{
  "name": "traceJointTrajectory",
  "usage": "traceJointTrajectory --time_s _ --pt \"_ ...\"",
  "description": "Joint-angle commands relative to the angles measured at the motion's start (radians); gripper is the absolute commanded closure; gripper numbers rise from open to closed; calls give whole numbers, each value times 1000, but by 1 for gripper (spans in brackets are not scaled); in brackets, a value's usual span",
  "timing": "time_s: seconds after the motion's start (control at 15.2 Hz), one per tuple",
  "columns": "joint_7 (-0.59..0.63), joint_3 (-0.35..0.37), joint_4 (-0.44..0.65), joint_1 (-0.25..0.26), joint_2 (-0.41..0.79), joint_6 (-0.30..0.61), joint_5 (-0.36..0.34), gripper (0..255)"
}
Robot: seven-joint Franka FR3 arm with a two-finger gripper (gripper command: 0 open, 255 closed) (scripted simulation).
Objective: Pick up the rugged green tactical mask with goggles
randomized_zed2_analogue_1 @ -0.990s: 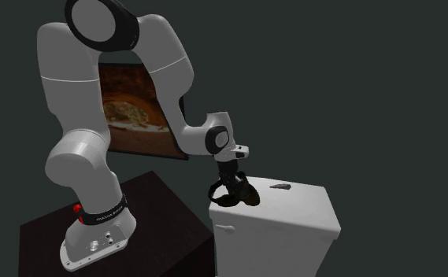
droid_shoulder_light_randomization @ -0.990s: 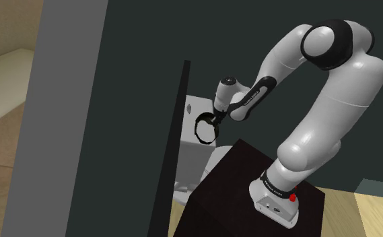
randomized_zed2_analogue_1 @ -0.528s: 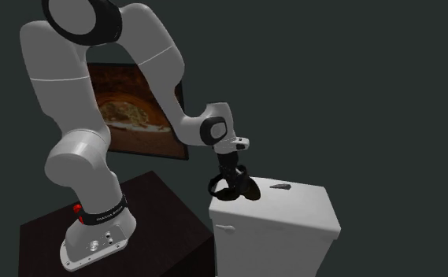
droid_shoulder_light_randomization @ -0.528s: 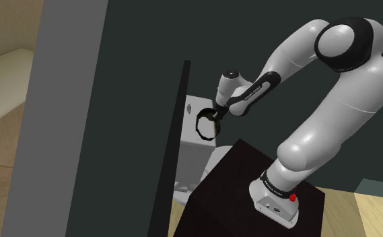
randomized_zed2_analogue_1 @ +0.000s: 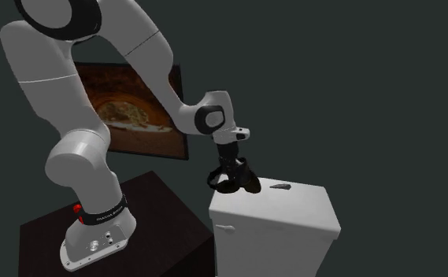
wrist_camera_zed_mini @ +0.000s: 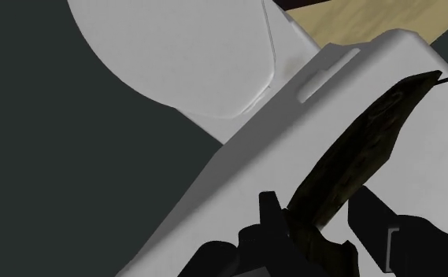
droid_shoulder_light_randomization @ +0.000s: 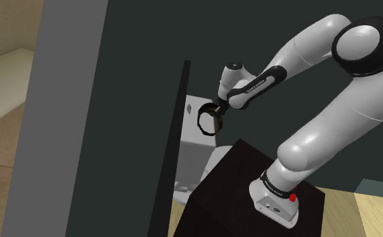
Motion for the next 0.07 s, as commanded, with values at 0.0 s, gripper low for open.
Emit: traceJointTrajectory --time_s 0.0 --pt "-9 0 2 2 -8 -9 10 255"
